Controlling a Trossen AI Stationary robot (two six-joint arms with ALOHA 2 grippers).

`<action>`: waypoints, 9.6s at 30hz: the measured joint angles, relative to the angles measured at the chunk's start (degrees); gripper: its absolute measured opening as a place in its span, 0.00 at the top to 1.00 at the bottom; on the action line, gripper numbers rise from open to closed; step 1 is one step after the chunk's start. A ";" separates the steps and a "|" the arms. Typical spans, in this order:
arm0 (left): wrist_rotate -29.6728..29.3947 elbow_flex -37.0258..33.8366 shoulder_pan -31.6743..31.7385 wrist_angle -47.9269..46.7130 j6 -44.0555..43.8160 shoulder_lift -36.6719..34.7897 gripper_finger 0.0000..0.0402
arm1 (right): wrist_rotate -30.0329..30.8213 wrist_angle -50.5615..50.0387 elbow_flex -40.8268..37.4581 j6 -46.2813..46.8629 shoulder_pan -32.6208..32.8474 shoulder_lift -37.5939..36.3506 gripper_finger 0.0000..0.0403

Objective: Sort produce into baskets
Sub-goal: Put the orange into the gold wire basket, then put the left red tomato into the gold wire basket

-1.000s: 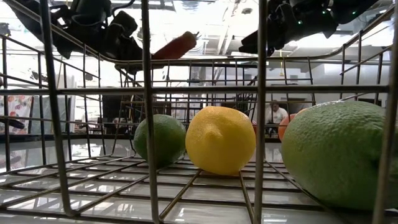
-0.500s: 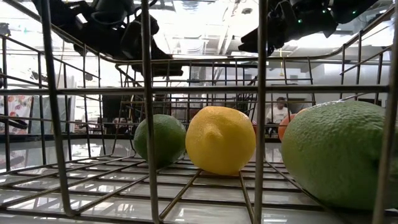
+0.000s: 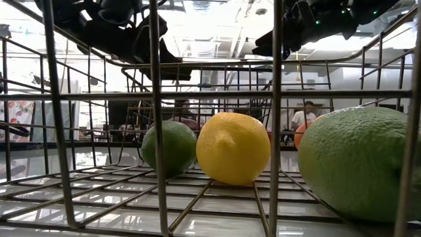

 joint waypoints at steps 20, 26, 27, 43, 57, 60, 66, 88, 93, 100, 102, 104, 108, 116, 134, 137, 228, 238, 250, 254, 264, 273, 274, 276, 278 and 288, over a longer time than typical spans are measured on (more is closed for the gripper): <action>-3.44 -0.02 1.47 22.25 14.66 0.05 0.43 | 5.86 0.46 0.00 2.37 1.11 0.00 0.37; -4.32 -0.03 3.11 17.69 13.95 0.05 0.43 | 7.21 1.27 -0.62 6.20 2.12 0.21 0.37; -4.63 -0.04 3.23 16.80 13.51 0.07 0.43 | 8.23 2.76 -1.48 6.58 2.85 0.45 0.37; -4.34 -0.04 3.12 16.04 9.01 0.15 0.43 | 13.20 11.54 -5.44 5.66 4.61 1.83 0.37; -4.31 -0.04 3.12 16.05 7.89 0.18 0.43 | 12.98 11.41 -5.44 5.67 5.31 1.86 0.37; -4.29 -0.04 3.12 15.89 7.89 0.18 0.43 | 12.96 11.41 -5.44 5.84 5.31 1.86 0.37; -4.27 -0.04 3.12 14.99 7.91 0.18 0.43 | 12.98 7.08 -5.44 6.20 5.29 0.79 0.37; -4.31 -0.04 3.12 13.98 7.45 0.20 0.43 | 23.56 -48.42 -2.56 21.90 9.79 -6.29 0.37; -4.35 -0.04 2.41 14.13 7.47 0.18 0.43 | 23.56 -48.97 -5.01 21.73 12.33 -4.38 0.37; -4.40 -0.04 1.44 13.52 8.36 0.18 0.43 | 23.41 -44.07 -5.01 20.57 15.99 -3.74 0.36; -4.36 -0.04 1.11 13.00 8.38 0.15 0.43 | 23.32 -44.17 -5.01 19.64 17.23 -3.76 0.35; -4.33 -0.04 0.95 12.29 8.92 0.15 0.43 | 23.13 -44.13 -5.01 18.67 17.76 -3.76 0.32; -4.36 -0.04 0.85 11.16 8.99 0.15 0.43 | 20.34 -43.26 -5.00 16.00 17.92 -3.76 0.24; -4.82 -0.06 0.87 9.37 9.05 0.13 0.43 | 22.06 -40.60 -1.30 -1.05 20.37 0.82 0.04; -7.00 -0.07 0.98 6.15 11.70 0.13 0.43 | 22.59 -39.93 2.54 -19.84 19.45 18.99 0.05; -7.00 -0.07 0.98 5.87 12.07 0.13 0.43 | 23.69 -40.13 2.56 -21.77 18.99 19.54 0.08; -7.81 -0.04 0.96 -6.29 9.90 -8.98 0.43 | 20.85 -47.40 16.02 2.92 4.39 16.08 0.02; -7.81 -0.04 0.96 -7.22 9.90 -8.98 0.43 | 11.80 -32.39 11.37 -6.85 -2.95 24.01 0.01; -7.81 -0.04 0.96 -8.58 9.54 -8.98 0.43 | 12.89 -25.38 11.39 -14.82 -0.76 26.16 0.01; -7.81 -0.04 0.96 -9.74 9.02 -8.98 0.43 | 9.77 -24.10 11.39 -14.57 -1.04 28.87 0.01; -7.81 -0.04 0.96 -11.42 8.56 -8.98 0.43 | 7.65 -21.48 11.50 -14.20 -3.17 33.38 0.04; -7.81 -0.04 0.96 -11.90 8.57 -8.98 0.43 | 7.35 -23.08 11.27 -12.74 -3.15 30.52 0.13; -7.81 -0.04 0.96 -11.90 8.56 -8.98 0.43 | 7.44 -23.58 11.28 -12.42 -3.15 29.88 0.14; -7.81 -0.04 0.96 -11.90 8.37 -8.98 0.43 | 8.23 -25.63 11.28 -12.02 -3.15 28.54 0.14; -7.81 -0.04 0.96 -11.90 8.09 -8.98 0.43 | 9.52 -28.56 11.28 -11.54 -3.08 26.55 0.13; -7.82 -0.04 0.96 -11.85 7.06 -8.98 0.43 | -0.91 -45.05 11.30 7.08 4.40 8.35 0.11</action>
